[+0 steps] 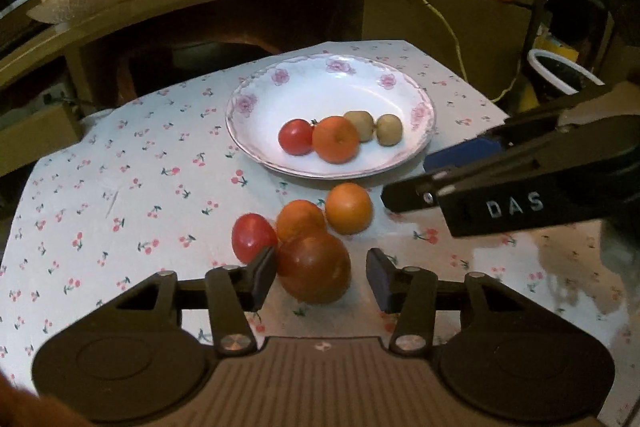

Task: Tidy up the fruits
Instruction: 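Move both tools back toward the remaining fruit on the cloth, then grasp the large dark red tomato with the left tool while the right tool grasps an orange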

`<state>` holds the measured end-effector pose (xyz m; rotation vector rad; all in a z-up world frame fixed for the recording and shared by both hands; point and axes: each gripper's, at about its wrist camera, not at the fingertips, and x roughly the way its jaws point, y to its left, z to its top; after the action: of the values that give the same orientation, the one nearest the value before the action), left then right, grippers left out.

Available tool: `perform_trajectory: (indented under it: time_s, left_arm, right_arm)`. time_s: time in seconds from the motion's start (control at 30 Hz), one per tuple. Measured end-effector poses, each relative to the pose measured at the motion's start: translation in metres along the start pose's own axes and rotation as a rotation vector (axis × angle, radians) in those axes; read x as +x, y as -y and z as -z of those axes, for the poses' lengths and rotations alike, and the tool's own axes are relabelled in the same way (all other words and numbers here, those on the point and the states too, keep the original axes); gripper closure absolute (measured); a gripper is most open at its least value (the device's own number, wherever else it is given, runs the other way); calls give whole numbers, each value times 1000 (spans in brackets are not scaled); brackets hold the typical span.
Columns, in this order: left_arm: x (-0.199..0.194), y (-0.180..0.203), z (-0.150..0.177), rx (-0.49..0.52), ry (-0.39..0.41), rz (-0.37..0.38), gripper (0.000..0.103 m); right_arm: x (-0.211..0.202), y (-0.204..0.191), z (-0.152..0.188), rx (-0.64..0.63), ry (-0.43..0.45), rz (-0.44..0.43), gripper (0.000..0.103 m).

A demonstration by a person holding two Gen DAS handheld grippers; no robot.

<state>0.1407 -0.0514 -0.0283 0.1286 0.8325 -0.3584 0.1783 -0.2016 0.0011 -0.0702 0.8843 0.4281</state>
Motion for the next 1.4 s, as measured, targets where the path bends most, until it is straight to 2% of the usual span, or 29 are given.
perform_trajectory:
  time_s: [0.23, 0.33, 0.53, 0.77, 0.87, 1.0, 1.4]
  left_arm:
    - [5, -1, 3, 12, 16, -2, 50]
    - [1, -4, 5, 12, 19, 2, 57]
    - [-4, -8, 9, 13, 11, 21, 57]
    - [-2, -8, 15, 37, -9, 13, 56]
    - [2, -10, 16, 24, -21, 12, 56]
    - [4, -12, 16, 11, -22, 17, 57]
    - [0, -5, 19, 76, -40, 30, 56]
  right_arm:
    - [10, -1, -1, 26, -20, -25, 59]
    - [15, -5, -1, 26, -30, -41, 59]
    - [29, -13, -2, 16, -52, -57, 59]
    - [39, -18, -4, -22, -44, -39, 60]
    - [39, -18, -4, -21, -51, -57, 74]
    - [36, -22, -3, -56, -57, -42, 73]
    - [15, -12, 13, -107, -117, -69, 72]
